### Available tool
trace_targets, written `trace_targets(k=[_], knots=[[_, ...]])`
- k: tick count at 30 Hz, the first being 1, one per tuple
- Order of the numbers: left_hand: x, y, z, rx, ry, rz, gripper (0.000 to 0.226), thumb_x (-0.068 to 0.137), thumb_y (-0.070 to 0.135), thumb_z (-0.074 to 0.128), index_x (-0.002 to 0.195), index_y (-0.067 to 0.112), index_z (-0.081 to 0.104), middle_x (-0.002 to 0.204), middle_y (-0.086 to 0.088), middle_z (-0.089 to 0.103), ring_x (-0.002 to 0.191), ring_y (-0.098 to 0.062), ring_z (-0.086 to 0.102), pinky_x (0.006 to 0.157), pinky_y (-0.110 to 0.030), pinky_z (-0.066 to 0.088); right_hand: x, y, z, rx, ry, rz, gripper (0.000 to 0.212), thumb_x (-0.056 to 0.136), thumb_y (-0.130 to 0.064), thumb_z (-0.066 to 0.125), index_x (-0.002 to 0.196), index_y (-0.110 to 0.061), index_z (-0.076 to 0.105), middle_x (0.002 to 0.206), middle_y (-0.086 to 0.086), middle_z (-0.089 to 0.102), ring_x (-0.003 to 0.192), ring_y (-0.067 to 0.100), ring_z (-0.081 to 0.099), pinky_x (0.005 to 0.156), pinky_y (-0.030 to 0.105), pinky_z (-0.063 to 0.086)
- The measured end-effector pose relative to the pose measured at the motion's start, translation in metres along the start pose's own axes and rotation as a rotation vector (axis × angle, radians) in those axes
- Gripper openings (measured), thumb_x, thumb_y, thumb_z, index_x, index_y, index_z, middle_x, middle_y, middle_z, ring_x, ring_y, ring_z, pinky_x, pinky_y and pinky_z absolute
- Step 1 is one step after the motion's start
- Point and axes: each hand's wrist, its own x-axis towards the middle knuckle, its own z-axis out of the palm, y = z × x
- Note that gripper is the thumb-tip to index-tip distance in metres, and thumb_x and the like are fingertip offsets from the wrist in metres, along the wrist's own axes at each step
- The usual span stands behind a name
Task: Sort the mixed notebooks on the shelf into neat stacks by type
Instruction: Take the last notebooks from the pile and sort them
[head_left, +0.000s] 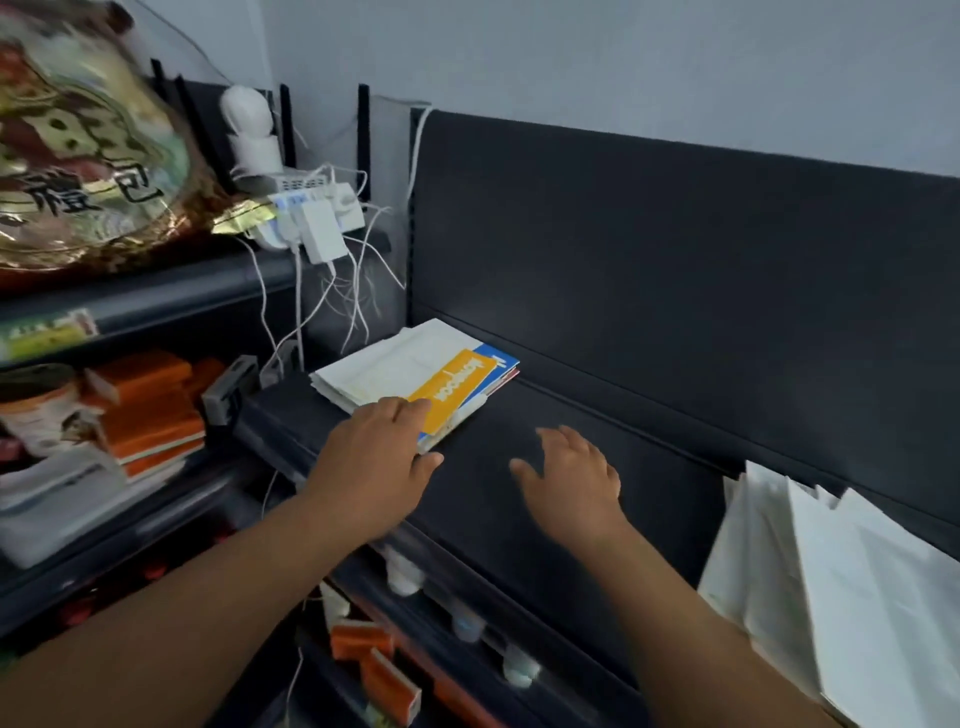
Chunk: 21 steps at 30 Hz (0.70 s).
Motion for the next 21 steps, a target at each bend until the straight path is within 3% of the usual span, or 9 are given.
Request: trace_targets(k=[6,10,15,18,21], knots=[[0.052,-0.054,0.009,0.006,-0.004,-0.078,0.062,0.097,0.043,0.046,0.149,0.016,0.029,0.146,-0.005,0.040,0.133,-0.022,0.036,0.108,-0.034,0.031,0.062,-0.034,0.023,0.092,-0.053,-0.026,0.060,0.099,-0.049,0.042,0.149,-0.016,0.032,0.155,0.003,0.034,0.143,0.024,0.029,0.116,0.041,0.025],[0.083,-0.084,0.016,0.036,-0.074,-0.085,0.062,0.096,0.048,0.043,0.148,0.015,0.030,0.145,-0.006,0.042,0.133,-0.023,0.036,0.110,-0.035,0.029,0.089,-0.050,0.040,0.162,-0.049,0.035,0.045,0.096,-0.054,0.041,0.125,-0.020,0.051,0.131,0.002,0.056,0.125,0.024,0.047,0.106,0.045,0.038],[0.129,-0.122,0.026,0.084,-0.170,-0.023,0.065,0.094,0.059,0.033,0.144,0.018,0.031,0.138,-0.006,0.045,0.127,-0.025,0.038,0.107,-0.039,0.031,0.103,-0.075,0.053,0.181,-0.015,0.162,0.054,0.097,-0.057,0.036,0.133,-0.019,0.046,0.137,0.004,0.053,0.136,0.029,0.038,0.111,0.048,0.032],[0.151,-0.140,0.035,0.111,-0.289,-0.004,0.072,0.091,0.065,0.028,0.147,0.019,0.026,0.146,-0.011,0.038,0.134,-0.029,0.033,0.110,-0.043,0.027,0.104,-0.088,0.059,0.224,-0.026,0.247,0.049,0.096,-0.057,0.037,0.129,-0.022,0.047,0.133,0.001,0.054,0.131,0.026,0.042,0.110,0.047,0.033],[0.162,-0.150,0.043,0.103,-0.343,0.063,0.068,0.091,0.066,0.026,0.141,0.021,0.032,0.143,-0.008,0.041,0.132,-0.029,0.034,0.109,-0.044,0.027,0.105,-0.098,0.065,0.266,0.004,0.317,0.045,0.095,-0.056,0.039,0.125,-0.023,0.048,0.127,-0.002,0.056,0.125,0.023,0.047,0.107,0.046,0.036]])
